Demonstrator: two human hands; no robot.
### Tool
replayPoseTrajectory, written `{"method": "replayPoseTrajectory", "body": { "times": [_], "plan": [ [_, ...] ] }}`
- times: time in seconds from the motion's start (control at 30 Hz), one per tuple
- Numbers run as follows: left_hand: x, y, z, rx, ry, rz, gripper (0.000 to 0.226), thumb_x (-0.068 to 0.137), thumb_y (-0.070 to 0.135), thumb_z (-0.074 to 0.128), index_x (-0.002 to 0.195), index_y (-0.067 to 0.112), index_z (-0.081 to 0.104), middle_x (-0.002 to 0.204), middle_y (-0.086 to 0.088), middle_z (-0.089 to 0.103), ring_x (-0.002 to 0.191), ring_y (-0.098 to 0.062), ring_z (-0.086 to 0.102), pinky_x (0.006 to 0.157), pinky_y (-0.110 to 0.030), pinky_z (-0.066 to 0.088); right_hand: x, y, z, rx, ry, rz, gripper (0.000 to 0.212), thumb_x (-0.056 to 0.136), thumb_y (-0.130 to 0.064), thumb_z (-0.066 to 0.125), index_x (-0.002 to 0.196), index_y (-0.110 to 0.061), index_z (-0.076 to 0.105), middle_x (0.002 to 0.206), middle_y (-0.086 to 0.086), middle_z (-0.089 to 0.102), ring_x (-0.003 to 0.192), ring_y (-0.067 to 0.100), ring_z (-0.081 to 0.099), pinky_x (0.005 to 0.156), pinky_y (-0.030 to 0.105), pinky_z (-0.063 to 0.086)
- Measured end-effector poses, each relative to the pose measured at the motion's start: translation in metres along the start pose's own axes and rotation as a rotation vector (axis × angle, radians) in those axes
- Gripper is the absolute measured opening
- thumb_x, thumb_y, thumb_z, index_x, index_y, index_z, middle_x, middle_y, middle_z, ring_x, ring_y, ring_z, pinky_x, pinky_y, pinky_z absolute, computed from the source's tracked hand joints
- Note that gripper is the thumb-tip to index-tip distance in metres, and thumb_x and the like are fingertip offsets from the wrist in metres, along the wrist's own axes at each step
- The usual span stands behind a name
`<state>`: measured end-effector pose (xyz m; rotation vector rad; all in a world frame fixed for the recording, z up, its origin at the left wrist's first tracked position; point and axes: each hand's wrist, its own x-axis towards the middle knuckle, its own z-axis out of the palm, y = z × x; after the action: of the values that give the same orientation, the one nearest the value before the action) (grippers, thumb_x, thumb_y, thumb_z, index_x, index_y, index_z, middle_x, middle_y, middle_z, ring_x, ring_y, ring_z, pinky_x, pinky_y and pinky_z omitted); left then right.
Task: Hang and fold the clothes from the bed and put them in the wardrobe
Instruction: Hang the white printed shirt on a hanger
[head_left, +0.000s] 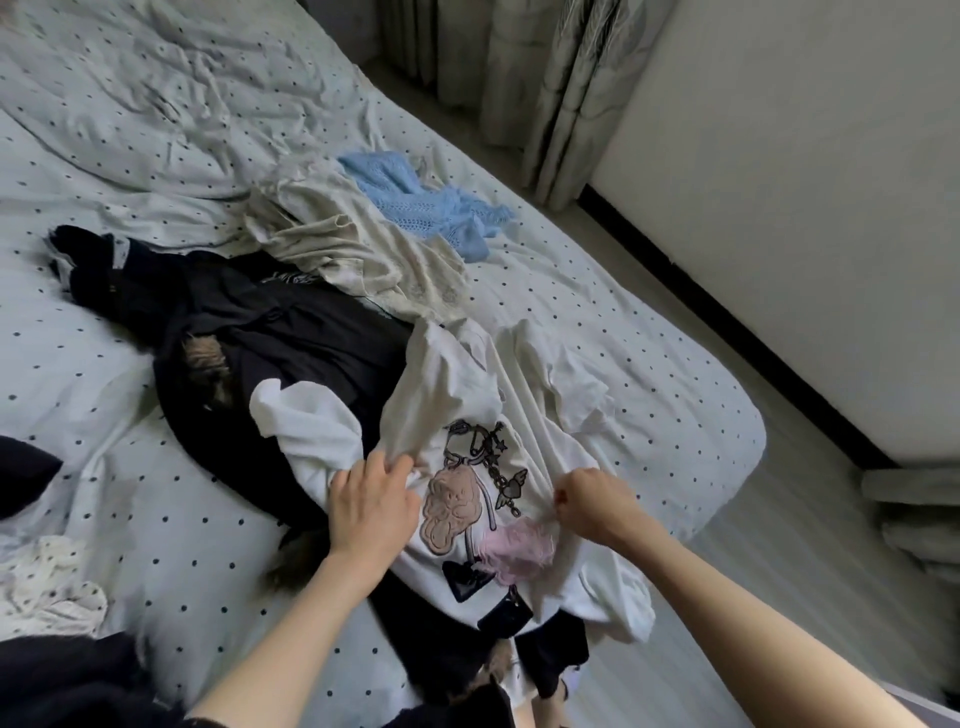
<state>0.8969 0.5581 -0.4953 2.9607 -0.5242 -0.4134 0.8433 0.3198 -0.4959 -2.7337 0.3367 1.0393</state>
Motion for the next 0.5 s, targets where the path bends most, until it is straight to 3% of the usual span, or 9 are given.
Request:
{"method": "replayPoseTrajectory", "body": {
  "times": [0.07, 0.13, 0.23, 0.37, 0.43, 0.5],
  "plan": [
    [-0.004, -0.002, -0.001, -0.002, 0.01, -0.022, 0.03, 0.059, 0.009, 0.075, 0.089, 0.009, 0.07, 0.08, -0.015, 0.062, 0.071, -0.033, 0.062, 0.066, -0.041, 0.047, 0.0, 0.002, -0.011, 0.054, 0.029, 0.022, 0.024, 0.093, -0.025, 0.046, 0.076, -0.016, 0.06, 0.086, 0.007, 0.063, 0.081, 0.026, 0.063, 0.063, 0.028, 0.046],
    [-0.003, -0.001, -0.003, -0.014, 0.004, -0.047, 0.027, 0.063, 0.012, 0.07, 0.09, 0.01, 0.07, 0.084, -0.014, 0.062, 0.078, -0.032, 0.061, 0.07, -0.041, 0.045, 0.01, -0.001, -0.027, 0.126, 0.243, 0.0, 0.027, 0.097, -0.031, 0.043, 0.096, -0.016, 0.065, 0.097, 0.005, 0.067, 0.088, 0.024, 0.065, 0.072, 0.032, 0.052],
    [-0.001, 0.002, -0.007, -0.057, 0.005, -0.066, 0.023, 0.071, 0.026, 0.058, 0.084, 0.012, 0.07, 0.084, -0.009, 0.06, 0.08, -0.03, 0.06, 0.07, -0.038, 0.046, 0.038, -0.02, -0.062, 0.264, 0.478, -0.125, 0.031, 0.099, -0.026, 0.042, 0.122, -0.013, 0.057, 0.119, 0.009, 0.062, 0.1, 0.026, 0.06, 0.083, 0.037, 0.05],
    [0.016, 0.006, -0.019, -0.156, 0.07, -0.186, 0.033, 0.088, 0.04, 0.051, 0.082, 0.013, 0.068, 0.092, -0.005, 0.058, 0.084, -0.028, 0.062, 0.063, -0.035, 0.044, 0.079, -0.056, -0.094, 0.335, 0.392, -0.247, 0.043, 0.098, -0.02, 0.045, 0.141, -0.014, 0.04, 0.141, 0.01, 0.046, 0.124, 0.028, 0.047, 0.099, 0.037, 0.039],
    [0.035, 0.008, -0.03, -0.246, 0.187, -0.209, 0.027, 0.089, 0.035, 0.054, 0.097, 0.011, 0.064, 0.104, -0.008, 0.057, 0.087, -0.033, 0.062, 0.059, -0.036, 0.044, 0.093, -0.068, -0.098, 0.43, 0.272, -0.204, 0.054, 0.096, -0.022, 0.05, 0.146, -0.016, 0.03, 0.146, 0.012, 0.04, 0.128, 0.028, 0.044, 0.103, 0.038, 0.037],
    [0.061, 0.013, -0.04, -0.287, 0.226, -0.132, 0.04, 0.089, 0.032, 0.055, 0.123, 0.011, 0.054, 0.128, -0.013, 0.05, 0.109, -0.035, 0.054, 0.075, -0.043, 0.047, 0.102, -0.073, -0.097, 0.531, 0.16, -0.146, 0.062, 0.095, -0.022, 0.053, 0.148, -0.016, 0.023, 0.144, 0.015, 0.042, 0.127, 0.03, 0.046, 0.106, 0.039, 0.035]
  ]
}}
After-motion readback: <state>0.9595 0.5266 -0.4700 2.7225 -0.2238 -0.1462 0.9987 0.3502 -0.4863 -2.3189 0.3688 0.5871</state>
